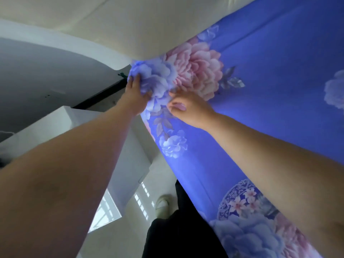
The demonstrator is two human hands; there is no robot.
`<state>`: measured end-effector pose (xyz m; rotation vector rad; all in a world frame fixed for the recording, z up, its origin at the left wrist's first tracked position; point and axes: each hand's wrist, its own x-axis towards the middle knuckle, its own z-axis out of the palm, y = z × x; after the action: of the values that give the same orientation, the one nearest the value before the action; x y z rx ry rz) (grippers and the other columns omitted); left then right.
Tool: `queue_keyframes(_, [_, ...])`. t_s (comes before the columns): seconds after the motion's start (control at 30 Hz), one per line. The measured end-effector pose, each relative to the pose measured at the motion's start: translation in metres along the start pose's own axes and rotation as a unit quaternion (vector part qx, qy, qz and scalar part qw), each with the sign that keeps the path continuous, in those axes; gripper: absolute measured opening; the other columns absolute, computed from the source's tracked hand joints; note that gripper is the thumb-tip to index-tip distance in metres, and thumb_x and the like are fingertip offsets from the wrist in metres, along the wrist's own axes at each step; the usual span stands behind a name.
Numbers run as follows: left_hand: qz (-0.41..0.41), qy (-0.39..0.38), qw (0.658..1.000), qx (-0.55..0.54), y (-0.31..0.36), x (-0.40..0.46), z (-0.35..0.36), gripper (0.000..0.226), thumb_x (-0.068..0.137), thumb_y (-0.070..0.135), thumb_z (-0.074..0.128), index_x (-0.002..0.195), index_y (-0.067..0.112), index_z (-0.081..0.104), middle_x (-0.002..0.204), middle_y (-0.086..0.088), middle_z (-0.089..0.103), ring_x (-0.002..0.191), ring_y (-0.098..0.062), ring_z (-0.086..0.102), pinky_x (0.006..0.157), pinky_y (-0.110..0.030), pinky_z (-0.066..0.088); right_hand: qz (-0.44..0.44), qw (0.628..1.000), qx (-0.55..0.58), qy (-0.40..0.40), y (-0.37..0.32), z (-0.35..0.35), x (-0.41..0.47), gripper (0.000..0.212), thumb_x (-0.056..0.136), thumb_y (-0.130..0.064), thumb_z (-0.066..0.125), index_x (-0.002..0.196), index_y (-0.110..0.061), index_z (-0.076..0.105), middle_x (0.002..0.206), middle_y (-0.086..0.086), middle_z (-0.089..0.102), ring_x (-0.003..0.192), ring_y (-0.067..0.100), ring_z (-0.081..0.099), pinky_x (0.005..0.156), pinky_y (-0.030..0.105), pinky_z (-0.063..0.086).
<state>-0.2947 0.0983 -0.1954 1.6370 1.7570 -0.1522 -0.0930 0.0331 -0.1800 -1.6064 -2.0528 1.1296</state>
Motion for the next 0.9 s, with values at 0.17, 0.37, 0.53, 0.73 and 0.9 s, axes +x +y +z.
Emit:
queue_keyframes(0.17, [-0.056,0.096,0.994,-0.023,0.005,-0.084,0.056,0.06,0.098,0.025,0.041,0.152,0.02,0.014,0.157,-0.01,0.015,0.138,-0.033,0.028,0.109,-0.043,0.028,-0.062,0.995,-0.071,-0.021,0.0,0.055,-0.116,0.03,0.08,-0.029,0.051,0.1,-0.017,0.071,0.125,0.004,0.062,0.12,0.028,0.055,0.101,0.035,0.038])
queue_keyframes(0.37, [0.089,0.082,0.986,0.111,0.017,-0.199,0.134,0.059,0.095,0.022,0.043,0.149,0.034,0.022,0.16,0.004,0.004,0.145,-0.023,0.014,0.108,-0.044,0.03,0.095,0.992,0.066,0.05,-0.022,0.096,-0.239,0.023,0.089,-0.029,0.055,0.1,-0.018,0.072,0.118,-0.003,0.067,0.12,0.018,0.055,0.101,0.033,0.044])
queue_keyframes(0.53, [0.116,-0.073,0.984,0.114,0.015,-0.305,0.202,0.06,0.096,0.027,0.046,0.15,0.031,0.02,0.16,0.005,0.001,0.143,-0.023,0.021,0.109,-0.042,0.03,0.267,0.932,0.001,0.244,0.0,0.11,-0.367,0.044,0.081,-0.038,0.046,0.112,-0.014,0.066,0.129,0.008,0.058,0.115,0.025,0.052,0.098,0.038,0.044])
queue_keyframes(0.73, [0.052,-0.15,0.983,0.096,0.019,-0.424,0.273,0.055,0.095,0.023,0.047,0.147,0.022,0.027,0.149,-0.008,0.032,0.131,-0.031,0.038,0.106,-0.04,0.032,0.413,0.903,0.065,0.102,-0.004,0.169,-0.563,0.033,0.077,-0.032,0.056,0.095,-0.011,0.074,0.113,0.013,0.063,0.107,0.034,0.06,0.086,0.035,0.046])
queue_keyframes(0.9, [0.162,-0.147,0.969,0.112,0.07,-0.528,0.335,0.042,0.094,0.019,0.05,0.136,0.018,0.044,0.143,-0.007,0.039,0.123,-0.032,0.044,0.098,-0.041,0.038,0.471,0.86,0.162,0.113,-0.011,0.184,-0.696,0.029,0.084,-0.036,0.051,0.102,-0.019,0.066,0.116,0.001,0.059,0.11,0.021,0.055,0.092,0.038,0.046])
